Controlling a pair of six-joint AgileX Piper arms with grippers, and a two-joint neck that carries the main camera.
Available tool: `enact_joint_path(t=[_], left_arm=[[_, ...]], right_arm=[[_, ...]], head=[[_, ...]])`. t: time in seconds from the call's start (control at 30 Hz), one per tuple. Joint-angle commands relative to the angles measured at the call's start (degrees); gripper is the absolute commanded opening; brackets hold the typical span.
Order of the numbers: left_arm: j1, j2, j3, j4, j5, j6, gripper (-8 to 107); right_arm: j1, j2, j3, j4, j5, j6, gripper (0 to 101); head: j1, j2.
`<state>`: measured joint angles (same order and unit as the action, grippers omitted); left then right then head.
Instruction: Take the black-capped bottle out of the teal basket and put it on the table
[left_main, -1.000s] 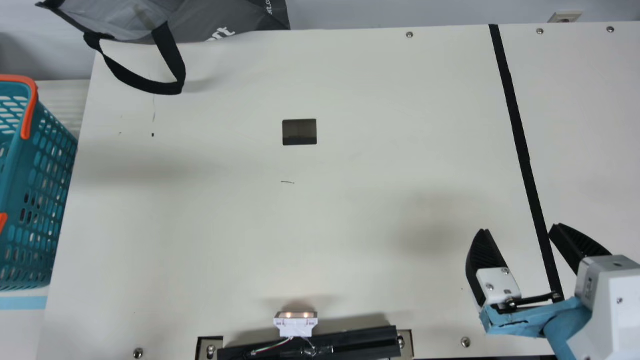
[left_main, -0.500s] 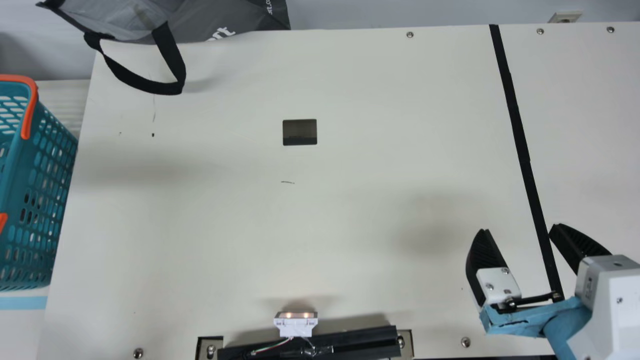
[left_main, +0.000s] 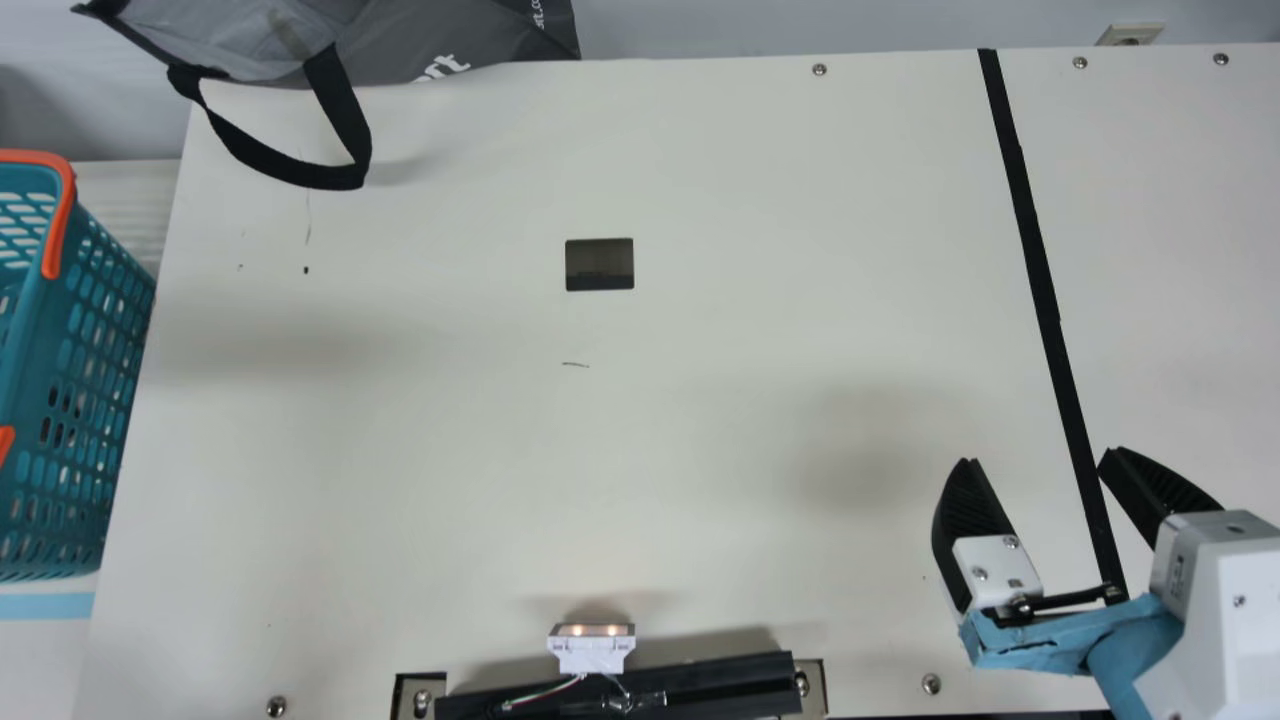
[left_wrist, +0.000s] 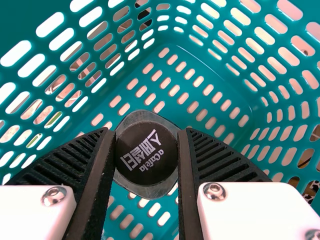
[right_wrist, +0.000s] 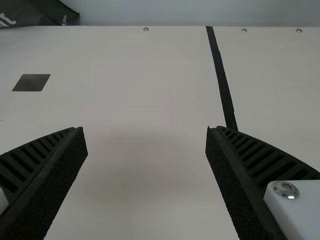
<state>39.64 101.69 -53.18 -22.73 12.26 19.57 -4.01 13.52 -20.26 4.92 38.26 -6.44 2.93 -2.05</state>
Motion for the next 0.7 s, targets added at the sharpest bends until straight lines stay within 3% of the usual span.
enact_joint_path(t=[0.0,0.67], left_arm=[[0.1,-0.2,0.0,-0.5,0.0,0.6,0],[0.0,-4.5,-2.4,-0.6,2.0,1.1,0]], right_arm=[[0.0,0.0,0.0,0.0,0.0,0.0,91],[0.0,0.0,0.0,0.0,0.0,0.0,91]], head=[[-0.2,0.5],[-0.2,0.5]])
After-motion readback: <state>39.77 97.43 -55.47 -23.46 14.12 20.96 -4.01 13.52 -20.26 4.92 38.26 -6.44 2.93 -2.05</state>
